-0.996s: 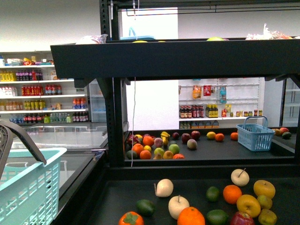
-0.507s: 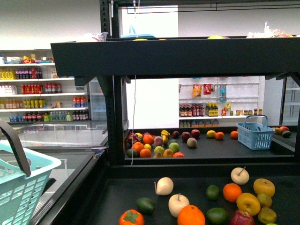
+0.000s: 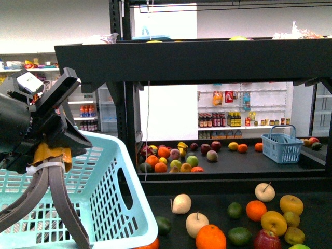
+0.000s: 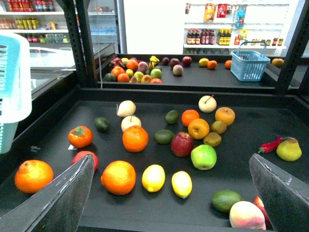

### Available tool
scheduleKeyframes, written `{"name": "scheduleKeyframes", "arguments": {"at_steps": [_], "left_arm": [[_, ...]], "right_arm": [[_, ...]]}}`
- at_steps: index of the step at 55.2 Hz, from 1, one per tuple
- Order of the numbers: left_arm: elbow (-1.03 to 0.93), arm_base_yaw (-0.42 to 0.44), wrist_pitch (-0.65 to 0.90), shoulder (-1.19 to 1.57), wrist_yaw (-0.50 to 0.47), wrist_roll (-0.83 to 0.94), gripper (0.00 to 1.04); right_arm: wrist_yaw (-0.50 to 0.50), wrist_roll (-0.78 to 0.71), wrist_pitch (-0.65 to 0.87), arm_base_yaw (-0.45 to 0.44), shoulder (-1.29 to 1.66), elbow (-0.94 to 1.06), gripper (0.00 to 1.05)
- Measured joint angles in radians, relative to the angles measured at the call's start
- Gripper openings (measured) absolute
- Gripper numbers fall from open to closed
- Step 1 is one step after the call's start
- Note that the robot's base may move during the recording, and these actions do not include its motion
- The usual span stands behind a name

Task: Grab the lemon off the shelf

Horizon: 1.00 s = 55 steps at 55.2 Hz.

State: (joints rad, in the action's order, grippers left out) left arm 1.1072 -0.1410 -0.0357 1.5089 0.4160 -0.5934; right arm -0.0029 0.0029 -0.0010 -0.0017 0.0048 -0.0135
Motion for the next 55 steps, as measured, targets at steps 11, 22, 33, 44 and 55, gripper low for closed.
{"name": "scheduleKeyframes", "arguments": {"at_steps": [11, 22, 33, 44, 55], "left_arm": [[0.029, -0.038, 0.056, 0.053, 0.016, 0.077, 0.12], [0.114, -0.073, 0.055, 0.149, 0.042, 0.132, 0.12], [0.156, -0.103, 0.042, 0.187, 0.065, 0.134, 0.12], [0.154, -0.127, 0.033, 0.192, 0.066, 0.138, 0.12], [0.139, -0.151, 0.033, 0.194, 0.072, 0.140, 0.12]], "right_arm": [[0.000, 0.000, 0.000, 0.000, 0.000, 0.000, 0.97], [0.000, 0.000, 0.000, 0.000, 0.000, 0.000, 0.97], [0.000, 0.000, 0.000, 0.000, 0.000, 0.000, 0.97], [0.203, 0.108, -0.086, 0.064, 0.089, -0.037, 0.97], [0.152, 0.256, 0.226, -0.006, 0.660, -0.165, 0.97]]}}
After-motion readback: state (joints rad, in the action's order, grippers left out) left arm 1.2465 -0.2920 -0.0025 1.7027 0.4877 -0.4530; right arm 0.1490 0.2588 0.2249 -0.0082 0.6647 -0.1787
